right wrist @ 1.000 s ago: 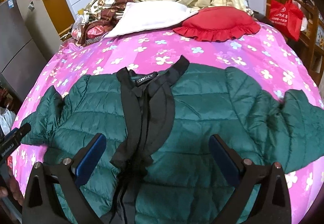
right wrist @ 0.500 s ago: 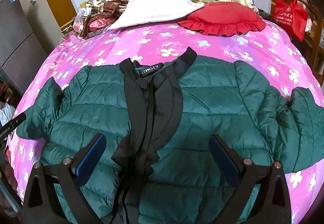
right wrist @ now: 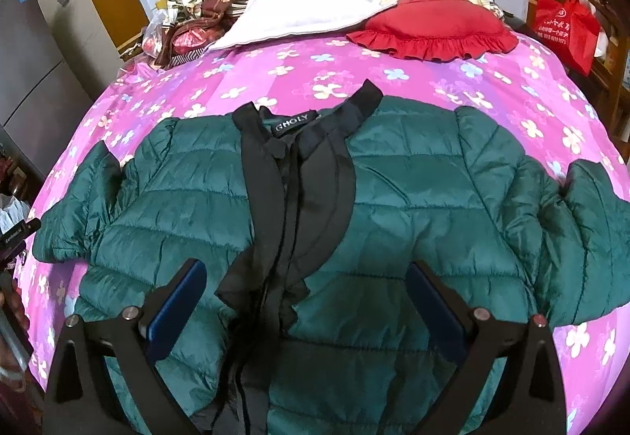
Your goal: Fold large clothes
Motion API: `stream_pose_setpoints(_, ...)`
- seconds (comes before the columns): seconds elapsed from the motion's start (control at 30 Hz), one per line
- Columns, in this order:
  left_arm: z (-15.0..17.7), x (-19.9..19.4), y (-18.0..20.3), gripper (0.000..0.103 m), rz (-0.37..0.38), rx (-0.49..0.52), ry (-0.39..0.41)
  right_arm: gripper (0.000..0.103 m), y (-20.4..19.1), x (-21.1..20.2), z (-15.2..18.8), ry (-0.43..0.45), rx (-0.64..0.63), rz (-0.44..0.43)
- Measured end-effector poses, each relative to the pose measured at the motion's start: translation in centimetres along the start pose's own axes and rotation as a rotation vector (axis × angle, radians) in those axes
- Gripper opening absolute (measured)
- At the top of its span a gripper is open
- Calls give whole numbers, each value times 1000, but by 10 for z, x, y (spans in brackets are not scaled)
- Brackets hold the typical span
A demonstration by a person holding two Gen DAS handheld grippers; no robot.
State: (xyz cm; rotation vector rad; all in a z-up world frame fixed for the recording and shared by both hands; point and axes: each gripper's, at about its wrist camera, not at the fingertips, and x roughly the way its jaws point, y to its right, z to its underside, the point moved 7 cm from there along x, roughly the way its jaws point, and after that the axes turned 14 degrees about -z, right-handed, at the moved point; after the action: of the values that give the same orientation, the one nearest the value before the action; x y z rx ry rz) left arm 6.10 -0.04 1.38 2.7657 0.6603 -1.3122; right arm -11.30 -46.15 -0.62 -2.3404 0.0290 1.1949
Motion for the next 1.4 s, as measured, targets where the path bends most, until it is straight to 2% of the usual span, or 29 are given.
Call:
stream_pose_setpoints(0.13, -7, 29, -35, 48, -29, -111, -43, 103, 1, 2, 2, -13, -3, 3)
stream_pose_setpoints(0.27, -8, 59, -74, 48, -49, -278, -110, 103, 4, 3, 2, -13, 5, 7)
stream_pose_setpoints(0.37, -5, 77, -89, 48, -73, -340, -148, 103, 4, 4, 4, -20, 4, 8)
stream_pose_setpoints(0.57, -5, 96, -86, 48, -72, -332, -171, 103, 4, 4, 6, -31, 6, 6)
stream_pose_setpoints(0.7, -7, 106, -88, 48, -57, -366, -187, 103, 1, 3, 7, -37, 3, 2)
stream_pose_setpoints(0.8, -9, 107, -85, 48, -62, -359, -172, 103, -1, 1, 7, -37, -2, 2)
stream_pose_setpoints(0.87, -11, 108, -82, 43, -59, -337, -160, 103, -1, 0, 7, -34, -3, 4)
stream_pose_setpoints(0.9, -13, 108, -80, 31, -49, -324, -148, 103, -2, 0, 6, -33, -3, 5)
stream_pose_setpoints(0.93, -14, 107, -76, 18, -36, -307, -138, 103, -2, 0, 6, -32, -2, 5)
stream_pose_setpoints(0.97, -14, 106, -75, 11, -26, -298, -135, 103, -2, -1, 7, -32, -2, 4)
stream_pose_setpoints(1.0, -14, 105, -72, 0, 0, -295, -137, 103, -2, 0, 7, -34, -1, 4)
stream_pose_setpoints(1.03, -15, 103, -70, 0, 30, -296, -140, 103, -2, -1, 7, -34, -1, 6)
stream_pose_setpoints(1.1, -16, 93, -68, 0, 38, -295, -127, 103, -1, -1, 7, -35, -2, 11)
stream_pose_setpoints(1.2, -21, 65, -60, 0, 68, -262, -69, 103, 3, -3, 8, -34, 3, 24)
stream_pose_setpoints(1.4, -30, -17, -31, 0, 196, -178, 54, 103, 10, -14, 10, -18, 8, 39)
